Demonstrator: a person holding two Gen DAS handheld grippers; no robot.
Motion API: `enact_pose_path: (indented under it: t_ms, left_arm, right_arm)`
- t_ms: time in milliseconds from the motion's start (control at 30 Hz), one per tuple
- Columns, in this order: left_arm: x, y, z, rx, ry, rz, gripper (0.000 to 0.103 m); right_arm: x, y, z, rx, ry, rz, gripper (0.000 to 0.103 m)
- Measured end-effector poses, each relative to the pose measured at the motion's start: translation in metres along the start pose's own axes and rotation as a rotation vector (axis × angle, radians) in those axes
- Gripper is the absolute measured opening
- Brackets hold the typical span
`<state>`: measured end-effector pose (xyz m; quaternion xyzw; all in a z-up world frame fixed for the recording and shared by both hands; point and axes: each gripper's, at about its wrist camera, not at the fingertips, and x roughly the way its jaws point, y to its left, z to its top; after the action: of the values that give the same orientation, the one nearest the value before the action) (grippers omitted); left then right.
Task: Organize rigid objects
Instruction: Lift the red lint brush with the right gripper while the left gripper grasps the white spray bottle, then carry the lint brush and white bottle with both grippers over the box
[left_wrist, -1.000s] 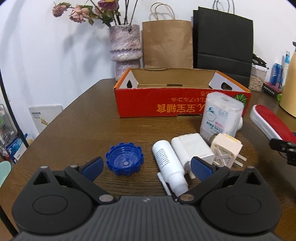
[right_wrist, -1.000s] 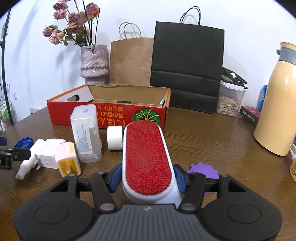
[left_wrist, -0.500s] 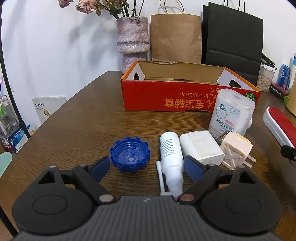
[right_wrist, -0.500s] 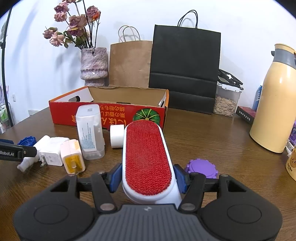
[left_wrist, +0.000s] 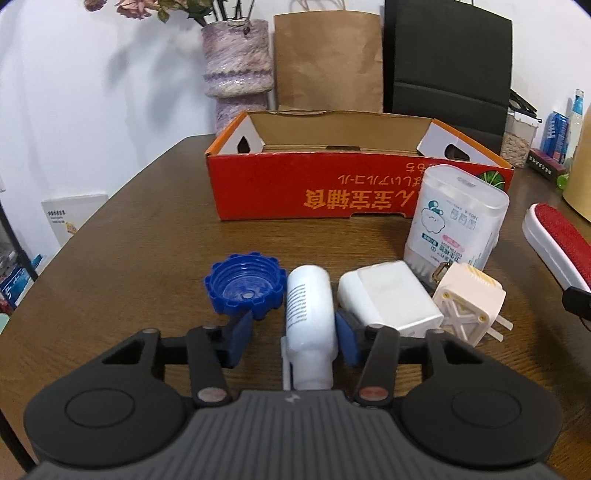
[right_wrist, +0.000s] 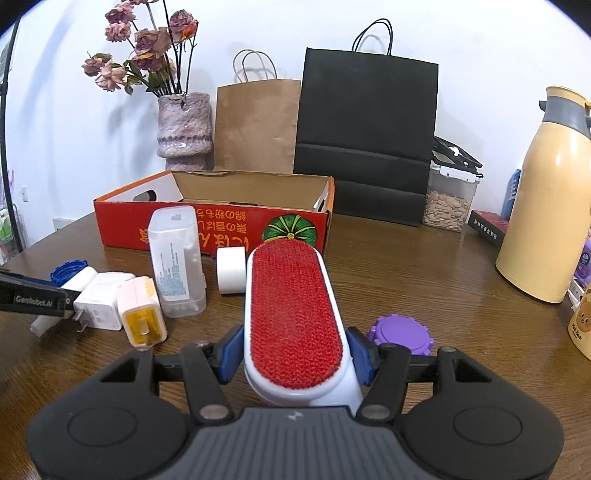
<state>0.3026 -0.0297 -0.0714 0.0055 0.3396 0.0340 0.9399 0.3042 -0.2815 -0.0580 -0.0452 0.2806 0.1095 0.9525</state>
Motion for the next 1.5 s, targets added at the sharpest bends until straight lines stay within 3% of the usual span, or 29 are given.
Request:
enact_pose_path:
  t_ms: [67, 133, 933, 1500]
  left_arm:
    - [0.002, -0.002, 0.001, 0.007, 0.002, -0.012, 0.032]
    - [0.003, -0.003, 0.001, 0.014, 0.0, -0.018, 0.029]
    - [-0.022, -0.008, -0.004, 0.039, -0.067, -0.024, 0.029]
    - [-0.035, -0.005, 0.017, 0.023, -0.105, -0.037, 0.029]
  right_arm:
    - [0.0, 0.0, 0.0, -0.001, 0.001, 0.001, 0.058]
    - [0.0, 0.0, 0.0, -0.001, 0.0, 0.0, 0.058]
    - [-0.01, 0.012, -0.001, 0.012, -0.028, -0.001, 0.058]
    - [-0.007, 0.017, 0.022, 0.036, -0.069, -0.01, 0.058]
